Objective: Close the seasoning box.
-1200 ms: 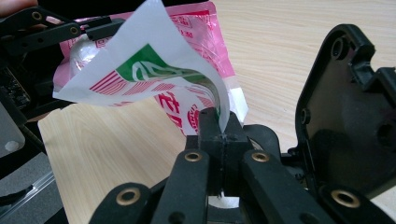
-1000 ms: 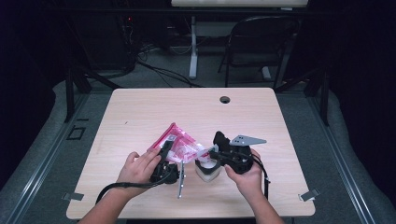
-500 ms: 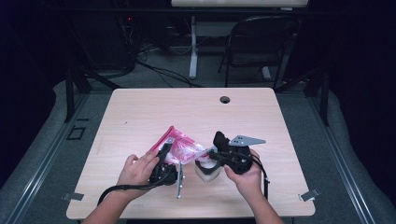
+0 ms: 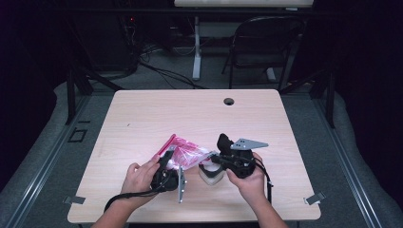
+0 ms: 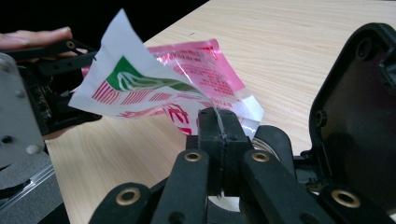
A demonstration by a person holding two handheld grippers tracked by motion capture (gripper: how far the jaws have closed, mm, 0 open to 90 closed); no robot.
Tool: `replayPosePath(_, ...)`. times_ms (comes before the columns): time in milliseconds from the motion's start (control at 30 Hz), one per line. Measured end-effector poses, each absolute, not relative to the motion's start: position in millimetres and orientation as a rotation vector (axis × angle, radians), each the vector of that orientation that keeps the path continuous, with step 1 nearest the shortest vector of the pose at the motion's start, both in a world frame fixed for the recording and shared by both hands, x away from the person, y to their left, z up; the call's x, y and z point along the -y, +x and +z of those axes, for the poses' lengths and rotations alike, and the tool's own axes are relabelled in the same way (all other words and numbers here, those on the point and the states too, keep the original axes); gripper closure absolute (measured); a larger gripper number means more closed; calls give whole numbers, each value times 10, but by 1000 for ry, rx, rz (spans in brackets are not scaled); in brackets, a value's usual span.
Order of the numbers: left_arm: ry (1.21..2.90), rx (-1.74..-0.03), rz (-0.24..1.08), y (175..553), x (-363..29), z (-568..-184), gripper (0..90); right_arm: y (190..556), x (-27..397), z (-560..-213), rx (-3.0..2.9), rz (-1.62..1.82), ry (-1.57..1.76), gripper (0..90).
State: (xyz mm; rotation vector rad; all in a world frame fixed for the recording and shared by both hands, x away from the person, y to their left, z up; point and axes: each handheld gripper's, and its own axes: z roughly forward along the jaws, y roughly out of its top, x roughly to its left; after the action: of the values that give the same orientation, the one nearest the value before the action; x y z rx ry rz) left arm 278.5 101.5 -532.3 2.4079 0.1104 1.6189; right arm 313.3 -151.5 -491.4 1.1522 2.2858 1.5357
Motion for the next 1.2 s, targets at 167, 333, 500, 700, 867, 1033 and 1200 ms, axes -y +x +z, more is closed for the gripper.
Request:
replayPosePath(167,2405,-160,1572,2780,-1040,-5364,740,3124,1494,-4910,-2292,1534,1138,900)
replayPosePath(333,2407,-193,1534,2760,-1064,-5410,741,3118,1475,-4916,-2300,1530,1128,900)
replayPosePath(500,2402,-215,1515,2748,-1076,-5455,741,3114,1457,-4926,-2301,1537,1126,899)
replayPosePath(700,2392,-256,1461,2758,-1094,-5493,741,3113,1449,-4930,-2310,1529,1116,893)
replayPosePath(867,2389,-273,1437,2761,-1102,-5513,742,3111,1446,-4931,-2312,1532,1115,893)
replayPosePath(1033,2381,-279,1425,2757,-1106,-5535,742,3106,1440,-4931,-2313,1538,1109,891)
replayPosePath(1200,2383,-285,1403,2757,-1121,-5547,743,3096,1430,-4934,-2307,1545,1115,886)
